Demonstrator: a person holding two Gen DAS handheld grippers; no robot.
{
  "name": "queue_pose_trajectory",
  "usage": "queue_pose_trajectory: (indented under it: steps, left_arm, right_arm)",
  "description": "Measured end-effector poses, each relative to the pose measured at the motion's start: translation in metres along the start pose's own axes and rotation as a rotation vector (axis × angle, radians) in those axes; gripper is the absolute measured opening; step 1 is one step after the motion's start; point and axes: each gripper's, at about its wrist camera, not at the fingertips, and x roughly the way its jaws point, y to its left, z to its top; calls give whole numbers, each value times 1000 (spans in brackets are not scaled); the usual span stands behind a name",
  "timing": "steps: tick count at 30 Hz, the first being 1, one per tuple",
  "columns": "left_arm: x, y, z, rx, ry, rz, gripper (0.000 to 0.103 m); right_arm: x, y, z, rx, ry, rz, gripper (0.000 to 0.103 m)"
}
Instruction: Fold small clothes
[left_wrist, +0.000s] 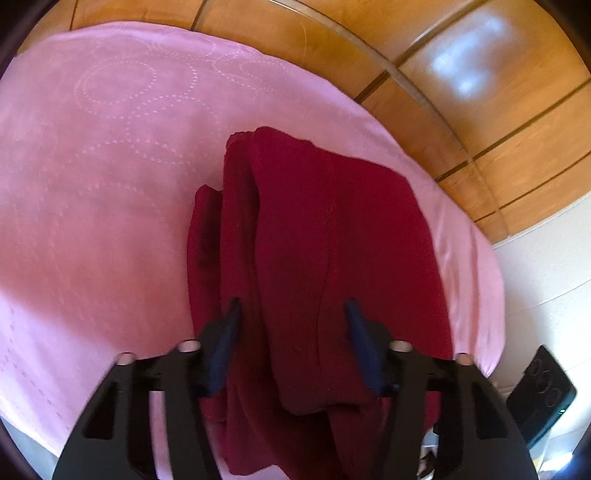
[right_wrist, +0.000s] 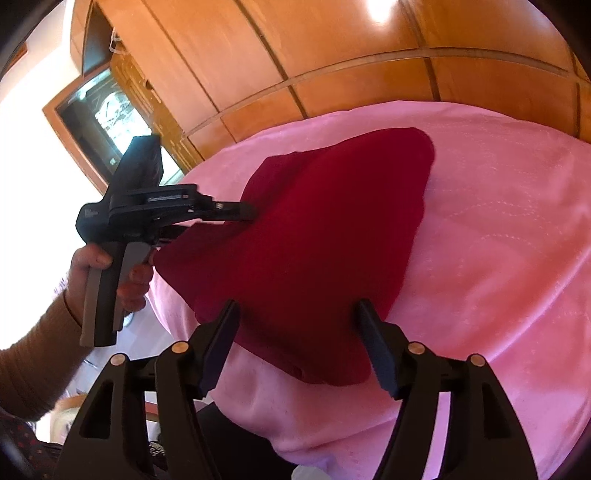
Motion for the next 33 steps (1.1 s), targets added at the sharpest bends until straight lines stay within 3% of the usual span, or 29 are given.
queue_pose_trajectory:
  steps: [3, 7, 9, 11, 12, 14, 16, 19, 22, 25, 26, 28, 33]
  left_arm:
    - [-11, 2, -2, 39, -54, 14, 24]
    - [-35, 4, -16, 95, -137, 38, 22]
    - [-33, 11, -23, 112, -145, 99, 22]
    - [-15, 27, -30, 108, -123, 182, 29]
    - [-12, 32, -33, 85, -140, 189, 42]
    - [-18, 33, -34, 59, -170, 208, 52]
    - [-29, 29, -35, 44, -194, 196, 52]
    - [-51, 13, -40, 103, -282, 240, 52]
    - [-59, 1, -48, 135, -318, 264, 52]
    - [-60, -9, -54, 172, -333, 294, 55]
    - [-60, -12, -56, 183, -337, 298, 60]
    - [-56, -19, -57, 196, -349, 324, 63]
    - [-44, -22, -55, 191, -332, 338, 63]
  right_arm:
    - [1, 7, -9, -40, 12, -12, 69]
    - [8, 14, -20, -107, 41, -22, 69]
    - [20, 17, -26, -132, 77, -32, 69]
    - [31, 20, -29, -150, 82, -43, 69]
    - [36, 23, -30, -180, 84, -71, 70]
    - [41, 25, -30, -203, 94, -102, 70]
    - [39, 23, -29, -200, 101, -95, 71]
    - [32, 19, -25, -200, 122, -84, 70]
    - [17, 14, -14, -175, 132, -51, 69]
    - [-4, 8, 2, -126, 79, -21, 69]
    - [-10, 4, 9, -105, 57, -15, 70]
    - [-14, -4, 27, -53, 10, -18, 75]
    - [5, -18, 73, 24, -37, -55, 76]
